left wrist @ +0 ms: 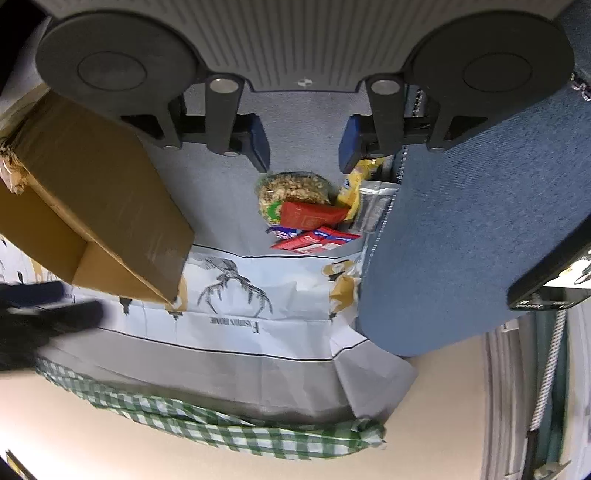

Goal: Organize snacks
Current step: 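Move the right tool over the round peanut cake pack while the left hovers nearby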

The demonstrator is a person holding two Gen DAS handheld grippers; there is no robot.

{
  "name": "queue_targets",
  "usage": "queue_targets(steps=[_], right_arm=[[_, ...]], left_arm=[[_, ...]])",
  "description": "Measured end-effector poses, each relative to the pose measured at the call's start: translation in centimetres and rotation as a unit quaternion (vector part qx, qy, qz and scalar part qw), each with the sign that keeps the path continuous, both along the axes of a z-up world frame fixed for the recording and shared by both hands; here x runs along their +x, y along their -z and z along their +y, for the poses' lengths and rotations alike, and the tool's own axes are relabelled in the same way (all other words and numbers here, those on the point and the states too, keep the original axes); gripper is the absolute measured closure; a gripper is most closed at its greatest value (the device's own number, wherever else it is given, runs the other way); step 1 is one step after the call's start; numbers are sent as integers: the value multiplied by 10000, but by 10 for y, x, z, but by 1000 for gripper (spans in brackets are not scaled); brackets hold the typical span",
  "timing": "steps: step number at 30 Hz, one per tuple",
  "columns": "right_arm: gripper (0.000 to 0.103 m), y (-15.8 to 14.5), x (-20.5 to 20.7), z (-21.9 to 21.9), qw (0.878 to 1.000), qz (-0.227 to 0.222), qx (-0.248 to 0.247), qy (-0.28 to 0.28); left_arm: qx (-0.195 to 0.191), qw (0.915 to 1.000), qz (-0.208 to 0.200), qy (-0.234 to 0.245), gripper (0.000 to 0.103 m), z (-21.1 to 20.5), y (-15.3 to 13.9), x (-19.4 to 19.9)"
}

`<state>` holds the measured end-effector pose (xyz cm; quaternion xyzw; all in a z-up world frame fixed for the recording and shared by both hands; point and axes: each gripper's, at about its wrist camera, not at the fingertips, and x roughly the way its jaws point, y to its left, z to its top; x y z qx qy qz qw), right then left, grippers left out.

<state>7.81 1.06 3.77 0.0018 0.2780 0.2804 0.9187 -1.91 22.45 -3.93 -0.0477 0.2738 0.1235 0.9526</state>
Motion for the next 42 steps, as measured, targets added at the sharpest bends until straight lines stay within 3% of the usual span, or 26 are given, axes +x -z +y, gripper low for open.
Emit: queue_targets(steps=[1, 5, 12, 16, 19, 29, 38, 40, 42], right_arm=[[18, 0, 8, 15, 9999, 27, -36, -125], [12, 12, 47, 77, 9968, 374, -378, -592], [6, 77, 103, 161, 9854, 876, -1198, -838], [4, 112, 123, 187, 9773, 1200, -1458, -965], [3, 129, 130, 202, 9725, 1190, -1733, -998], [6, 134, 133, 222, 9720, 1286, -1524, -1247], [50, 121, 115, 209, 9621, 1444, -1390, -1851], [79, 116, 112, 195, 9626, 1480, -1409, -1780], [99, 113, 108, 180, 9627, 1545, -1499, -1641]], left_arm=[[-20, 10000, -13, -37, 51, 2, 0, -1], [-2, 9999, -92, -122, 48, 5, 0, -4], [-246, 9994, -130, -194, 47, 15, 1, -5], [-291, 9994, -130, -166, 47, 16, 2, -4], [-327, 9993, -131, -152, 47, 18, 3, -4], [-338, 9993, -108, -137, 48, 18, 3, -3], [-338, 9993, -37, -148, 48, 19, 1, 0], [-331, 9993, -26, -163, 48, 19, 1, 2], [-323, 9993, -11, -182, 48, 18, 1, 3]])
